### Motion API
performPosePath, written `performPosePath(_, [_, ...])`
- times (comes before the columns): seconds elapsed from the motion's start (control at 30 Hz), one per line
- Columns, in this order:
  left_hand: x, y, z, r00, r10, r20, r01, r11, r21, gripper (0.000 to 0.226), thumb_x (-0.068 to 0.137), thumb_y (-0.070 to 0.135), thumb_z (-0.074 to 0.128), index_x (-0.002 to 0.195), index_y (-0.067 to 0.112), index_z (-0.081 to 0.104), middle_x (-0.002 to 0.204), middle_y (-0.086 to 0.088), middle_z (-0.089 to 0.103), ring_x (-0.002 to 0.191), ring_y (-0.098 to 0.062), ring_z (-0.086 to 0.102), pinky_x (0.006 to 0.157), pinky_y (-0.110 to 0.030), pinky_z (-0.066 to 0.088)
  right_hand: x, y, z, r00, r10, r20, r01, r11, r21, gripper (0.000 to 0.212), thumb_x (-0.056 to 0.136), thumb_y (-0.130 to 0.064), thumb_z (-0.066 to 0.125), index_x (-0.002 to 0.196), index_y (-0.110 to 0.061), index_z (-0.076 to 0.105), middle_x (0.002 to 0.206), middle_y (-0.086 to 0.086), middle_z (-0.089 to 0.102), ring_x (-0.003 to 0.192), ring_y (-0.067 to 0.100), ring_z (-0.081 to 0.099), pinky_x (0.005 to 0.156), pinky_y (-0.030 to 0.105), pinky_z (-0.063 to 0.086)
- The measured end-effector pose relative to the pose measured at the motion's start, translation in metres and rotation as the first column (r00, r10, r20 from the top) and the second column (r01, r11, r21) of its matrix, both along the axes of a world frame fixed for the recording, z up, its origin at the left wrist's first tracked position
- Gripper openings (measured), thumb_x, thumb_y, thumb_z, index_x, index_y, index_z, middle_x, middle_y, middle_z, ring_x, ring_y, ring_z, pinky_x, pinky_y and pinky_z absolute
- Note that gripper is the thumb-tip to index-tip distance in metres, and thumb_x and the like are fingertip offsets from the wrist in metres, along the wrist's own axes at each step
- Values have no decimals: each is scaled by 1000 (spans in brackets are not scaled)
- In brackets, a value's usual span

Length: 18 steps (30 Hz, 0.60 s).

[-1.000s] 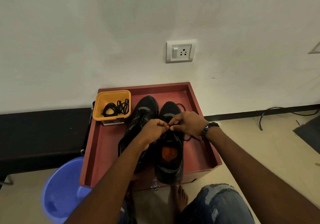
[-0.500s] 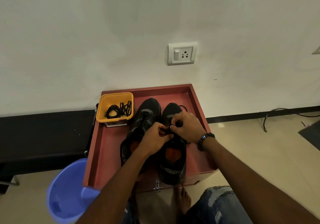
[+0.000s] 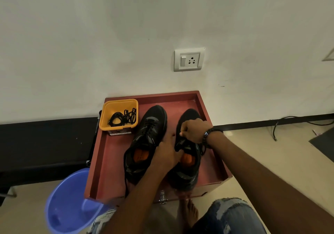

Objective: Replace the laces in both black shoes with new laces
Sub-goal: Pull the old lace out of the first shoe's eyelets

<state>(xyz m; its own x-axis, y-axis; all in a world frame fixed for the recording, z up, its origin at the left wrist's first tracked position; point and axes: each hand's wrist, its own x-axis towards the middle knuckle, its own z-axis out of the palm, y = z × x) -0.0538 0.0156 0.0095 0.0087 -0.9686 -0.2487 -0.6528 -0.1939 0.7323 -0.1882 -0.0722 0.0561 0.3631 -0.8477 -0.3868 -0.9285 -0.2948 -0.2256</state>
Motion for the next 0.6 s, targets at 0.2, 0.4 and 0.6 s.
performPosePath(0.2, [8,-5,5,975,-21,222,32,998,-45,38,92,22,55,127,23,40,102,-8,66,93,-30,66,80,-41,55,-11,-3,4,740,-350,574,235,935,267,39,102,-40,46,74,-14,54,75,3,52,69,16,47,66,28,39])
performPosePath(0.4, [9,-5,4,954,-31,299,50,997,-57,46,92,31,58,133,20,41,114,-6,62,103,-27,63,85,-39,51,-18,2,-15,864,-195,464,259,963,-79,9,96,-31,60,92,-24,57,91,-6,63,86,14,61,74,28,48])
performPosePath(0.6, [8,-8,2,987,13,160,18,982,-187,53,93,25,61,143,22,44,129,-1,46,115,-19,53,97,-34,49,-3,8,6,966,119,230,-101,991,-92,22,95,-30,63,114,-24,71,117,-6,67,105,13,60,98,32,49])
